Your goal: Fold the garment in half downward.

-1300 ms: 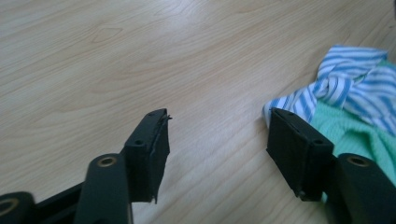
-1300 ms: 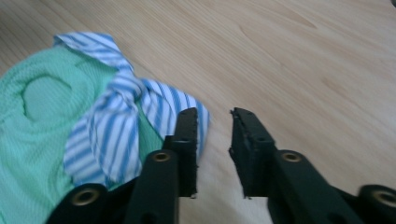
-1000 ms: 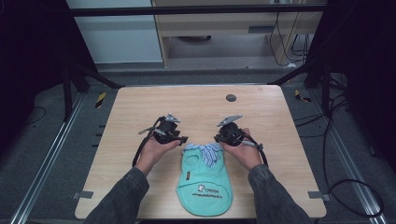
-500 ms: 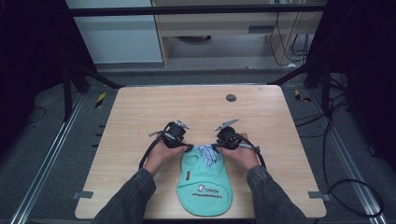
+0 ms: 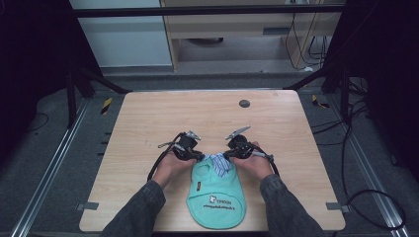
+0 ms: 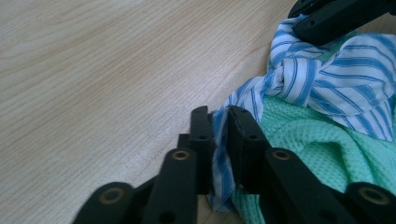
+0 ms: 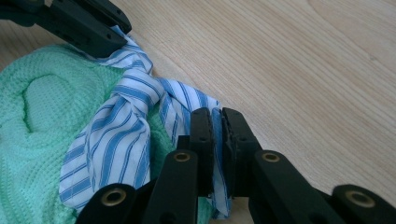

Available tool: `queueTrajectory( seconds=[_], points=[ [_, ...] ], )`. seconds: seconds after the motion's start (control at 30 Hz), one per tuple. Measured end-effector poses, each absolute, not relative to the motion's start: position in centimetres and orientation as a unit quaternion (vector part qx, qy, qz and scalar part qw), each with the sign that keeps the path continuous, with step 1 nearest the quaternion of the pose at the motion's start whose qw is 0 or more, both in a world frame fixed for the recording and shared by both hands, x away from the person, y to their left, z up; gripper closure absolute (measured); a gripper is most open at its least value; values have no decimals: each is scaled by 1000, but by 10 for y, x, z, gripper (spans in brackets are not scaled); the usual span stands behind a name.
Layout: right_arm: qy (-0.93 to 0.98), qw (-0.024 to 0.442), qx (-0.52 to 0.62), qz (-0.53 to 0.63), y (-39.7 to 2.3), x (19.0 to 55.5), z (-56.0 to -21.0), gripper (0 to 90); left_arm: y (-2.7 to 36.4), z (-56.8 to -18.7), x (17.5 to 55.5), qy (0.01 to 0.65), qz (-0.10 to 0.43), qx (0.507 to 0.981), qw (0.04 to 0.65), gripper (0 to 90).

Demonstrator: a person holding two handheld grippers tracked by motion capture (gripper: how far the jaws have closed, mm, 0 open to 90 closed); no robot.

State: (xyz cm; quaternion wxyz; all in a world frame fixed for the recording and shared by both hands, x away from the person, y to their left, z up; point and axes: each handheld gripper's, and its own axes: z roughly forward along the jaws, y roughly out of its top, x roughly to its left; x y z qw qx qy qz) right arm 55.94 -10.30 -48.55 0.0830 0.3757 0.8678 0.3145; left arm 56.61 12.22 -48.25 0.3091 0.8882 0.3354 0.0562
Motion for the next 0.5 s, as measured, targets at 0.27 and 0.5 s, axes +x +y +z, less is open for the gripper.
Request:
queueTrajectory(
  seconds=[0.27, 0.5],
  points=[
    [869, 103, 357, 327, -105, 555, -466, 840, 124, -458, 564, 322, 89, 886, 323, 856],
    [872, 120, 341, 331, -108, 556, -447, 839, 123, -441, 565, 313, 100, 883, 336, 856]
  ],
)
